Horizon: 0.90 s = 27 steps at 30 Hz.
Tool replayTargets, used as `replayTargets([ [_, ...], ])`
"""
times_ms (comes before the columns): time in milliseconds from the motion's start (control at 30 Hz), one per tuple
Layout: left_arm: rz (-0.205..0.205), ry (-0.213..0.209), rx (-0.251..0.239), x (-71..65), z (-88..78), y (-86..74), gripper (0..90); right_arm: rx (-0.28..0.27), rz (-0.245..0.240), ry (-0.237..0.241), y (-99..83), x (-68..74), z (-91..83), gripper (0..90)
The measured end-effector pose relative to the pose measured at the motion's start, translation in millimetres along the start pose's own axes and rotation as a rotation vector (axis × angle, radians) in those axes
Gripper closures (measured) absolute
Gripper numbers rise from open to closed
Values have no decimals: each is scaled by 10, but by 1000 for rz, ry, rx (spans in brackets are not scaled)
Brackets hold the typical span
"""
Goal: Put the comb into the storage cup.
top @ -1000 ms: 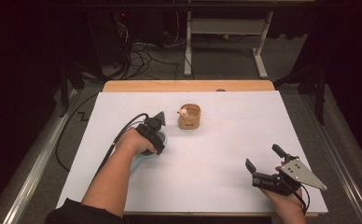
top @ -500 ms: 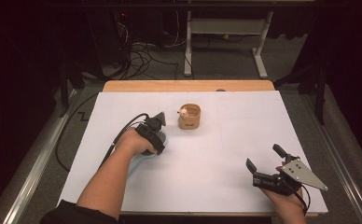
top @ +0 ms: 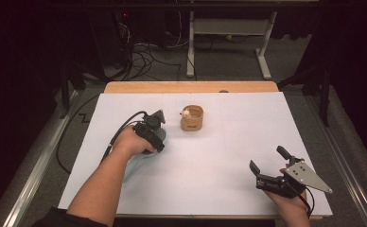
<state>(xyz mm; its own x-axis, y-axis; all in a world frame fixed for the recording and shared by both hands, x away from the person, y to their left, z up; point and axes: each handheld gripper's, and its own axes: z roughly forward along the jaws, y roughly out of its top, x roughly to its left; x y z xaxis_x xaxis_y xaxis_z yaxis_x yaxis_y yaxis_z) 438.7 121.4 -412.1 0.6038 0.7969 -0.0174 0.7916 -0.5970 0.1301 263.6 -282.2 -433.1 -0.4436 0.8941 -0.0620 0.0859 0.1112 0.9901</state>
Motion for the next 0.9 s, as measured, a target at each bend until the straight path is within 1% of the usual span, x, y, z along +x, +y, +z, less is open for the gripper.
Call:
replayTargets([
  [33, 0, 3, -6, 4, -15, -8, 208, 1, 0, -1, 0, 0, 0, 1],
  [100, 0, -11, -5, 16, -39, -21, 208, -1, -2, -2, 2, 1, -1, 1],
  [133, 7, 0, -10, 11, -53, -25, 208, -1, -2, -1, 2, 1, 0, 1],
  [167, 3, 5, -19, 11, -66, -30, 207, -2, -1, -1, 1, 2, 2, 1],
  [233, 9, 3, -23, 8, -92, -36, 208, -1, -2, -1, 1, 4, 2, 1],
  [333, 6, 5, -47, 0, -125, -47, 207, -3, -3, -3, 2, 4, 1, 1],
  [400, 8, -2, -56, -3, -157, -55, 208, -3, -2, -4, 2, 3, -1, 1],
  [433, 6, 2, -69, -5, -174, -61, 208, -4, -3, -4, 1, 3, 1, 1],
  [500, 3, -10, -84, -1, -215, -74, 207, -3, -3, -5, 0, 2, 2, 1],
  [533, 1, -8, -94, -3, -226, -83, 207, -4, -3, -5, 0, 1, 2, 1],
  [633, 4, -3, -92, 6, -242, -106, 207, -2, -3, -3, -2, 2, 3, 1],
  [667, 4, 0, -99, 11, -250, -114, 207, -2, -2, -3, -3, 2, 4, 1],
  [733, -1, -17, -110, 19, -266, -128, 207, -1, 1, -4, -5, 1, 4, 1],
  [767, 3, -11, -116, 18, -279, -133, 207, 0, 1, -5, -6, 0, 5, 1],
  [833, 6, -21, -126, 15, -293, -143, 207, -1, 2, -6, -8, -3, 8, 1],
  [867, 4, -18, -137, 12, -304, -149, 207, -1, 2, -7, -8, -5, 7, 1],
  [900, 2, -23, -145, 16, -313, -155, 207, -1, 3, -7, -8, -5, 7, 1],
])
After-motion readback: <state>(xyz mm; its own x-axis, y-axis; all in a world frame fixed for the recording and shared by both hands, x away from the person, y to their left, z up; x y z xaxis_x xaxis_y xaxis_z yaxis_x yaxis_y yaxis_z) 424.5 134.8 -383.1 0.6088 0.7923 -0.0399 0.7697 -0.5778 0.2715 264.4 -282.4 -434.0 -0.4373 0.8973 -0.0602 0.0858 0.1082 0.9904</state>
